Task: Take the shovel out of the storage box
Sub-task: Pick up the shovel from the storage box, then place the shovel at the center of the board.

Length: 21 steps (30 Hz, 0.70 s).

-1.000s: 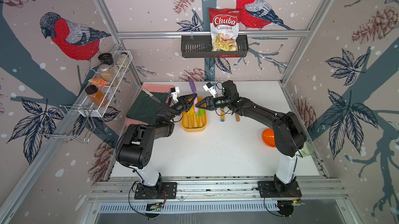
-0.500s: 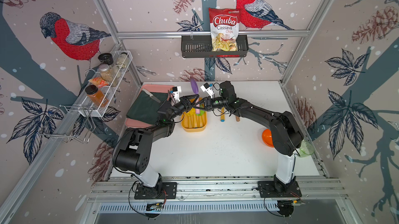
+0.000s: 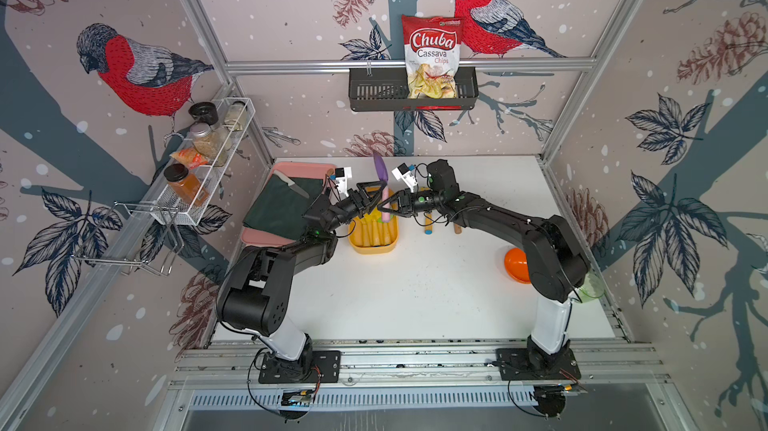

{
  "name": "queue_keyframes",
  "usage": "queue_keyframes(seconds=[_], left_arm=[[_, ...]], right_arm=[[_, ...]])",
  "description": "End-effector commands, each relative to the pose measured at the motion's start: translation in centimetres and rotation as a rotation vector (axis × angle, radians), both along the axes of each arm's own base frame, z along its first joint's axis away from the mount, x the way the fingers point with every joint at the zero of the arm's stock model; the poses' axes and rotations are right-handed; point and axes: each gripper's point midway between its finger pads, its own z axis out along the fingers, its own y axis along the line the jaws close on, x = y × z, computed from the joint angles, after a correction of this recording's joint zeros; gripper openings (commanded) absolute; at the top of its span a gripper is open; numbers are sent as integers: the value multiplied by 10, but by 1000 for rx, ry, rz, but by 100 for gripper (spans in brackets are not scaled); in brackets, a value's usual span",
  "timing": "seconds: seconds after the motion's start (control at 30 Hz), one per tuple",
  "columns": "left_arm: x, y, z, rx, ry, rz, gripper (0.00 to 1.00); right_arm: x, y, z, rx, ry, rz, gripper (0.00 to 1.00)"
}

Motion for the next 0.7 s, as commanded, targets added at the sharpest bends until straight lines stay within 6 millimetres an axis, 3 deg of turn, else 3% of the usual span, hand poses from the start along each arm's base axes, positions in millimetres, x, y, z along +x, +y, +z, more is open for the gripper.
queue_keyframes(seconds=[0.0,0.07,0.17,0.27,0.33,0.43,0.53,0.67], left_arm=[[0,3,2,58,-15,39,99],[2,9,-5,132,24,84,99],[5,23,-21,311,80,172,99],[6,33,-35,448,111,209,99],[5,38,-49,543,139,224,99],[5,44,-64,651,166,243,99],[6,42,-70,699,173,231,99],[6,37,-79,713,184,206,99]], right_arm=[[6,-19,-3,-45,-30,-62,12],[17,-43,-17,-158,-30,-148,12],[37,-99,-44,-419,-39,-321,11],[48,-171,-67,-734,-62,-499,10],[51,-229,-83,-1037,-106,-602,9],[45,-292,-112,-1272,-57,-641,8],[40,-324,-135,-1320,39,-645,9],[46,-341,-152,-1339,101,-646,11]])
